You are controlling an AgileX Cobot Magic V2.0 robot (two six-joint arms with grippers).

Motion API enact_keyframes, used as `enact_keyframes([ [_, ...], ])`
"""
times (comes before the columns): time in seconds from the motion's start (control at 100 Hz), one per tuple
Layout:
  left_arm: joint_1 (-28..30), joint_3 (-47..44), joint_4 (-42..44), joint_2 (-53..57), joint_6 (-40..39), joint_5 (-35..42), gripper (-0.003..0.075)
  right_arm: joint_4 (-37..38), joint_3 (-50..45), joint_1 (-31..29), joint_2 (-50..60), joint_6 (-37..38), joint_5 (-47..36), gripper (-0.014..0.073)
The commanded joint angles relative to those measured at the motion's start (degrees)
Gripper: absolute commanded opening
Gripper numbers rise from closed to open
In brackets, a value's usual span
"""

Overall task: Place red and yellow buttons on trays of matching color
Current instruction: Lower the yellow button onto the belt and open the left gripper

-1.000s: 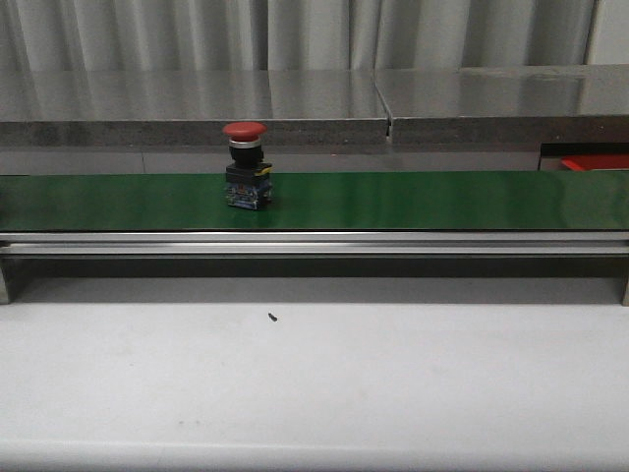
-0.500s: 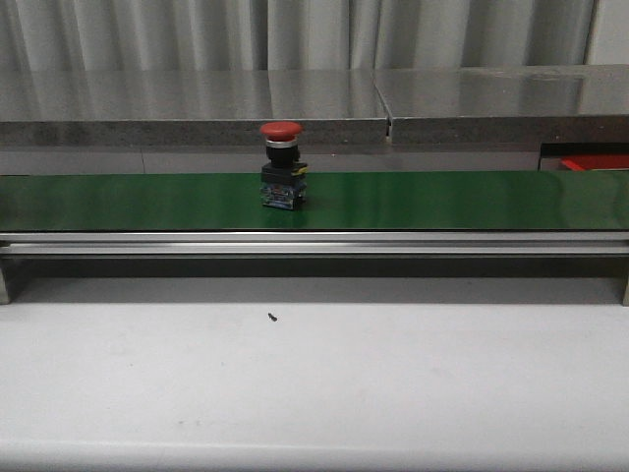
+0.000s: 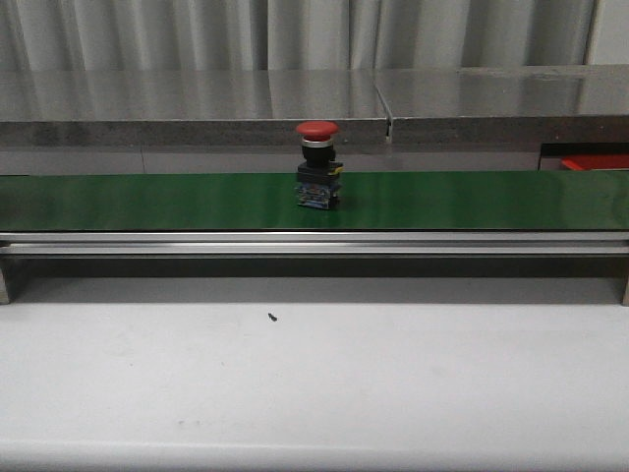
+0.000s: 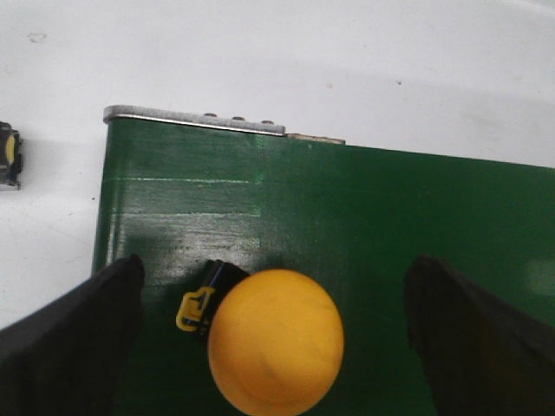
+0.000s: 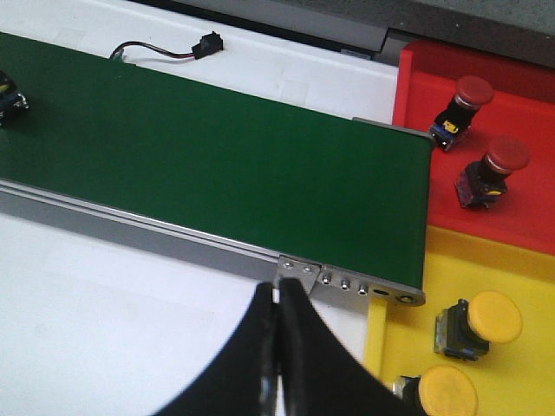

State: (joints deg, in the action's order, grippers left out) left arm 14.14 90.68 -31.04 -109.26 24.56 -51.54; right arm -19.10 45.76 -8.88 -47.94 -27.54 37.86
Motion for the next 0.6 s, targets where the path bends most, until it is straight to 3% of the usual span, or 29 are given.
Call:
enact_keyframes([
  [0.0, -0.34, 2.4, -3.35, 3.8, -0.07, 1.36, 0.0602, -1.02, 1.33, -0.1, 0.47, -0.47, -3.65, -0.0069],
  [0.35, -0.34, 4.22, -6.22, 13.0, 3.3, 3.68, 0.0601, -1.02, 1.33, -0.1, 0.47, -0.47, -3.65, -0.0069],
  [0.59, -3.3, -5.32, -6.35, 25.16, 8.73, 13.18, 0.0599, -1.02, 1.33, -0.1, 0.47, -0.47, -3.65, -0.0069],
])
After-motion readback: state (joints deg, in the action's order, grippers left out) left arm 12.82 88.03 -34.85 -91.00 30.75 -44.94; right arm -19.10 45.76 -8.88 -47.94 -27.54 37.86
